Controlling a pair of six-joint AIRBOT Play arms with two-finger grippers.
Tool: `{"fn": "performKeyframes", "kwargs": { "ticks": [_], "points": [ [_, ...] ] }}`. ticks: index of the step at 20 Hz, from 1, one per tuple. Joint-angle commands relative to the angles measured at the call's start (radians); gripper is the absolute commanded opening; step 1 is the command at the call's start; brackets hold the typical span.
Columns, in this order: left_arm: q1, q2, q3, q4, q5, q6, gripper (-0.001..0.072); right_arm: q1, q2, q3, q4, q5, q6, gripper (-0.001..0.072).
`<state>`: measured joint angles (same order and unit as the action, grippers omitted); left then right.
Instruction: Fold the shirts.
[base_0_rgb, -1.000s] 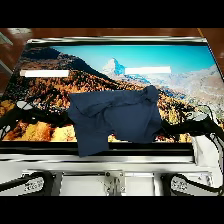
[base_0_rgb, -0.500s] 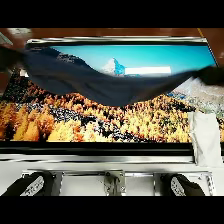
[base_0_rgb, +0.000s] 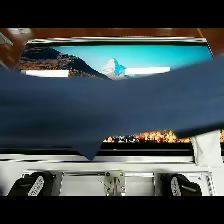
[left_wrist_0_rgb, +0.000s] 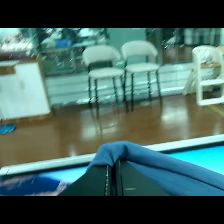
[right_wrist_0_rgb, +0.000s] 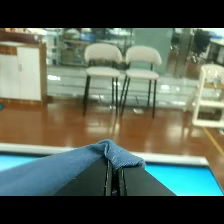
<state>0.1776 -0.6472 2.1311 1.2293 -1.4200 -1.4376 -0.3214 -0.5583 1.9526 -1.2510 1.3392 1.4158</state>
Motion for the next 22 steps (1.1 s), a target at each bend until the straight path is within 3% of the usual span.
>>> {"fn": "performKeyframes", "kwargs": {
  "ticks": [1,7,11,15,20,22],
  "points": [
    [0.001,0.03,-0.017,0.055,-0.164,-0.03,0.004,0.0,0.021,0.028,-0.138,0.225,0.047,0.0074],
    [0.001,0.014,-0.352,0.055,-0.196,-0.015,0.004,0.0,-0.163,-0.011,-0.182,0.471,0.047,0.0073],
    [0.001,-0.087,-0.639,0.055,-0.16,0.016,0.004,0.0,-0.305,-0.321,-0.166,0.447,0.047,0.0073],
    [-0.019,-0.326,-0.83,0.05,0.065,0.016,0.004,0.001,-0.493,-0.631,-0.077,0.184,0.055,0.0073],
    [-0.107,-0.68,-0.826,-0.063,0.407,0.092,0.004,0.029,-0.789,-0.653,0.151,-0.248,0.046,0.0073],
    [-0.129,-0.768,-0.826,-0.074,0.54,0.091,0.004,0.096,-0.864,-0.653,0.141,-0.453,0.042,0.0073]
  ]
}}
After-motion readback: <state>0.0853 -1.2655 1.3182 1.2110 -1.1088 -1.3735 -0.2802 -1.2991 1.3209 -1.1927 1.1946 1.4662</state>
